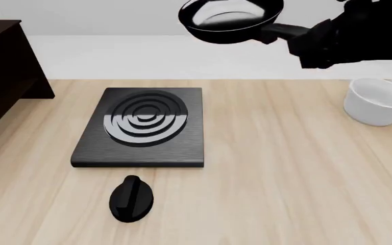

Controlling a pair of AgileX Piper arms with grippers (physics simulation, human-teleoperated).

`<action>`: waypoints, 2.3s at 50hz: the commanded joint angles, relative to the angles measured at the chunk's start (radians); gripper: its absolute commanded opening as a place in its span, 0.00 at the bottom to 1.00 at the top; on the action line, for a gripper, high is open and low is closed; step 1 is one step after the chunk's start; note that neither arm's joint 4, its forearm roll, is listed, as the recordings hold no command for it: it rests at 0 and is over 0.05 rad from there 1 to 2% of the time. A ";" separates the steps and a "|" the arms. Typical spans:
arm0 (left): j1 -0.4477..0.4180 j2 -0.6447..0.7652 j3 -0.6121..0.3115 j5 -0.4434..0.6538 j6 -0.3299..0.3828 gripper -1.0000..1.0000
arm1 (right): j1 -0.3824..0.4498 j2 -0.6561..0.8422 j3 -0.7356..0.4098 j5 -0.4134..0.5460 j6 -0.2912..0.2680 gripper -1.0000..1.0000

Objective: Put the frying pan on the cabinet shelf.

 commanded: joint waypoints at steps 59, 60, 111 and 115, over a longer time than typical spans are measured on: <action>-0.138 0.140 0.128 -0.418 -0.472 1.00 | 0.523 0.337 -0.367 -0.179 -0.057 0.00; -0.137 0.135 0.131 -0.422 -0.486 1.00 | 0.530 0.338 -0.371 -0.179 -0.056 0.00; -0.125 0.104 0.172 -0.433 -0.519 1.00 | 0.669 0.382 -0.350 -0.260 -0.008 0.00; -0.123 0.105 0.175 -0.435 -0.520 1.00 | 0.676 0.387 -0.347 -0.265 -0.011 0.00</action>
